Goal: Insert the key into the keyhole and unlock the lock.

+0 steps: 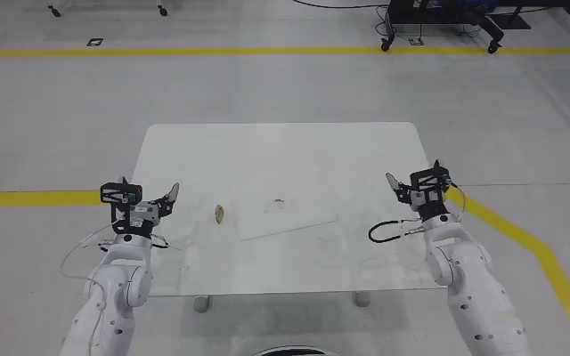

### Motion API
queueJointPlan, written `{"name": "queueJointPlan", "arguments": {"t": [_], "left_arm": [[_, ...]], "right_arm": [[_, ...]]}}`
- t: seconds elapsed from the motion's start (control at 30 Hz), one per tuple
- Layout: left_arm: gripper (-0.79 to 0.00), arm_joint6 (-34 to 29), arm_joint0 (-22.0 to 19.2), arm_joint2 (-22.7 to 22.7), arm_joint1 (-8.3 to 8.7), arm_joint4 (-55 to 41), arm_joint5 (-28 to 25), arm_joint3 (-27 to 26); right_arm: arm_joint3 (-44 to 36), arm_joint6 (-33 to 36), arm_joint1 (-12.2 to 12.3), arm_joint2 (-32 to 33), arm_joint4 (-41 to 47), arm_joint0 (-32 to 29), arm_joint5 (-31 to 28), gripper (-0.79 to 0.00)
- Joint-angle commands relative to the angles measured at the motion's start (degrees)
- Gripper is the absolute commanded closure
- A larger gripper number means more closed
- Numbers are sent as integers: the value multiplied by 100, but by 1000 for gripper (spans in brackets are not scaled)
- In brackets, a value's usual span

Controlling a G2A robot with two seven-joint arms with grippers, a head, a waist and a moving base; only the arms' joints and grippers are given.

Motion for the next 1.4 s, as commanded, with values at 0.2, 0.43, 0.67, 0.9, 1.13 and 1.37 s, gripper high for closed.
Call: {"name": "queueJointPlan", "arguments": {"t": [0.2,0.43,0.67,0.9,1.13,1.37], "left_arm": [[-785,0,0,0,0,0,0,0],[-785,0,0,0,0,0,0,0],[-785,0,0,0,0,0,0,0],[-785,0,0,0,0,0,0,0],[-785,0,0,0,0,0,0,0],[-785,0,0,0,0,0,0,0]], "right_arm": [[1358,535,-212,-1607,-149,1566,-850,-785],[2551,502,-412,-2540,144,2548,-2018,-785],[3404,292,-640,-3285,239,3236,-2631,-785],[3928,136,-825,-3813,76,3708,-2960,-619],[4285,71,-971,-4122,-25,3991,-2993,-459],[4572,10,-1121,-4378,-54,4174,-2929,-86]]}}
